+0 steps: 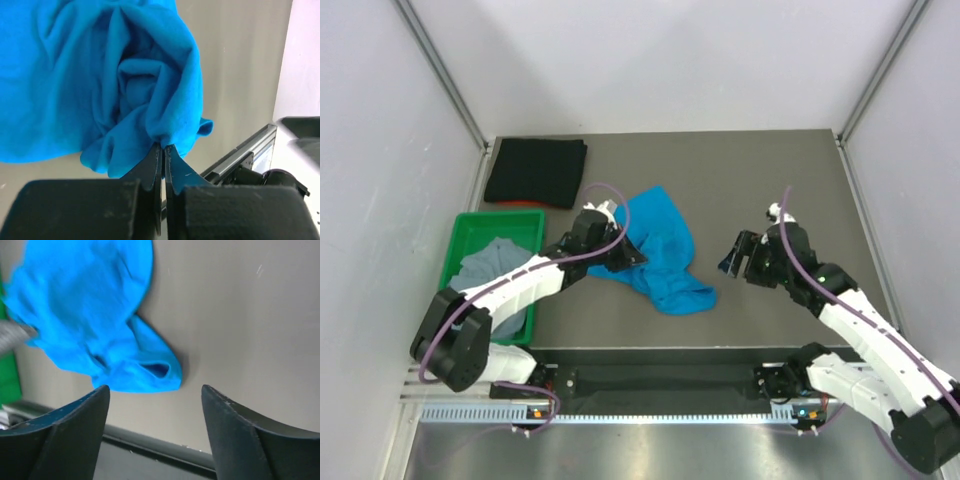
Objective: Fold and stack the t-shirts
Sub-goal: Move the tshirt to the center of the board
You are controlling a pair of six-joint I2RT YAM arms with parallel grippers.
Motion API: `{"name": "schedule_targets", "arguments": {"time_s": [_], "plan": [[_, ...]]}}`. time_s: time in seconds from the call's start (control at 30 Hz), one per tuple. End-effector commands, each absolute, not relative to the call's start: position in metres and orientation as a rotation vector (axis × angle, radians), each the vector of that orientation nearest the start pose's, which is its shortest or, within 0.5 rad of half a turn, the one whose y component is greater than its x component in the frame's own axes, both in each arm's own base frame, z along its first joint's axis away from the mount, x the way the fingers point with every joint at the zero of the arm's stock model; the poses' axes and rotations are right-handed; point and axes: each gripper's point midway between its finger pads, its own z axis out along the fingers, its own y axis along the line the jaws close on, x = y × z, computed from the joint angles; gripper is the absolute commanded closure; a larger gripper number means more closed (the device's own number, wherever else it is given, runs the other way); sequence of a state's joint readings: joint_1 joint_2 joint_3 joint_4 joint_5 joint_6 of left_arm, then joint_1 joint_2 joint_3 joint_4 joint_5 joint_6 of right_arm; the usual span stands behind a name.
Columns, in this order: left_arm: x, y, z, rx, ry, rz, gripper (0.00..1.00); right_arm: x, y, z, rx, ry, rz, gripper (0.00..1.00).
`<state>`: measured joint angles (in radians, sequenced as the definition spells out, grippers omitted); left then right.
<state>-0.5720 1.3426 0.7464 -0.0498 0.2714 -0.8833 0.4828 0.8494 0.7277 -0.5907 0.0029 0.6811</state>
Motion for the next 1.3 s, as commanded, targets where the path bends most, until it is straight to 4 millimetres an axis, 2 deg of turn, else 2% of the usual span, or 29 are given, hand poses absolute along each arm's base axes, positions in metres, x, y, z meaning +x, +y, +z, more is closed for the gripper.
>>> {"name": "schedule_targets", "arguments": {"time_s": [0.0,0.1,0.23,0.3,0.33,0.4,0.43,0.47,0.5,0.53,0.57,0.6,0.63,0.67,0.7,0.73,0.77,0.8,0.83,0.87,0.93,0.97,1.0,1.1,1.13,1.17,1.2,1.23,1.27], "plan": [[0.296,-0.287,0.156,-0.126,2.285,-1.108,1.0,0.217,0.178,0.151,0.155,2.345,0.781,0.28],[0.316,-0.312,0.185,-0.08,2.195,-1.231,1.0,0.215,0.171,0.149,0.184,2.297,0.751,0.29],[0.362,-0.353,0.239,-0.023,2.027,-1.384,1.0,0.214,0.153,0.151,0.232,2.279,0.654,0.27],[0.375,-0.371,0.258,0.019,1.966,-1.457,1.0,0.216,0.148,0.154,0.252,2.269,0.626,0.27],[0.386,-0.382,0.248,0.032,1.971,-1.478,1.0,0.215,0.146,0.154,0.264,2.275,0.611,0.26],[0.399,-0.4,0.268,0.1,1.877,-1.551,1.0,0.218,0.136,0.151,0.321,2.275,0.549,0.25],[0.41,-0.409,0.242,0.095,1.922,-1.551,1.0,0.219,0.133,0.151,0.333,2.274,0.531,0.24],[0.42,-0.417,0.256,0.14,1.874,-1.56,1.0,0.22,0.131,0.151,0.339,2.269,0.519,0.24],[0.426,-0.422,0.246,0.151,1.899,-1.554,1.0,0.221,0.132,0.151,0.334,2.263,0.519,0.24],[0.435,-0.43,0.217,0.152,1.951,-1.547,1.0,0.223,0.132,0.152,0.331,2.256,0.522,0.24],[0.445,-0.437,0.234,0.193,1.902,-1.56,1.0,0.226,0.133,0.155,0.328,2.238,0.529,0.24],[0.441,-0.443,0.23,0.25,1.918,-1.603,0.98,0.227,0.134,0.156,0.316,2.232,0.528,0.24],[0.442,-0.447,0.202,0.241,2.023,-1.61,0.75,0.229,0.135,0.159,0.316,2.22,0.534,0.24],[0.445,-0.444,0.2,0.267,2.051,-1.607,0.62,0.232,0.136,0.161,0.316,2.208,0.541,0.24],[0.444,-0.442,0.203,0.299,2.073,-1.603,0.56,0.233,0.138,0.16,0.313,2.211,0.543,0.24],[0.442,-0.428,0.204,0.281,2.124,-1.552,0.46,0.235,0.139,0.16,0.307,2.21,0.547,0.23],[0.442,-0.418,0.205,0.34,2.111,-1.469,0.41,0.235,0.142,0.157,0.295,2.221,0.555,0.24],[0.444,-0.402,0.187,0.287,2.174,-1.343,0.38,0.238,0.145,0.15,0.277,2.234,0.548,0.25],[0.442,-0.387,0.216,0.301,2.132,-1.272,0.34,0.239,0.147,0.145,0.26,2.249,0.544,0.25],[0.431,-0.369,0.203,0.322,2.214,-1.167,0.34,0.24,0.152,0.143,0.225,2.264,0.562,0.26],[0.427,-0.333,0.207,0.258,2.273,-0.947,0.34,0.247,0.159,0.133,0.154,2.318,0.541,0.29],[0.422,-0.317,0.199,0.24,2.321,-0.848,0.36,0.248,0.163,0.132,0.122,2.336,0.551,0.3],[0.403,-0.299,0.185,0.217,2.424,-0.772,0.37,0.254,0.167,0.128,0.09,2.368,0.531,0.33],[0.36,-0.267,0.163,0.228,2.511,-0.686,0.37,0.266,0.171,0.122,0.107,2.419,0.514,0.38],[0.349,-0.256,0.173,0.209,2.49,-0.659,0.36,0.269,0.171,0.121,0.13,2.425,0.513,0.38],[0.334,-0.238,0.148,0.159,2.553,-0.575,0.35,0.27,0.172,0.119,0.152,2.435,0.513,0.39],[0.328,-0.231,0.146,0.143,2.549,-0.558,0.34,0.27,0.172,0.112,0.22,2.455,0.511,0.39],[0.321,-0.225,0.155,0.14,2.512,-0.563,0.33,0.271,0.17,0.108,0.259,2.459,0.503,0.38],[0.307,-0.212,0.134,0.134,2.553,-0.512,0.32,0.271,0.17,0.105,0.297,2.459,0.502,0.38]]}}
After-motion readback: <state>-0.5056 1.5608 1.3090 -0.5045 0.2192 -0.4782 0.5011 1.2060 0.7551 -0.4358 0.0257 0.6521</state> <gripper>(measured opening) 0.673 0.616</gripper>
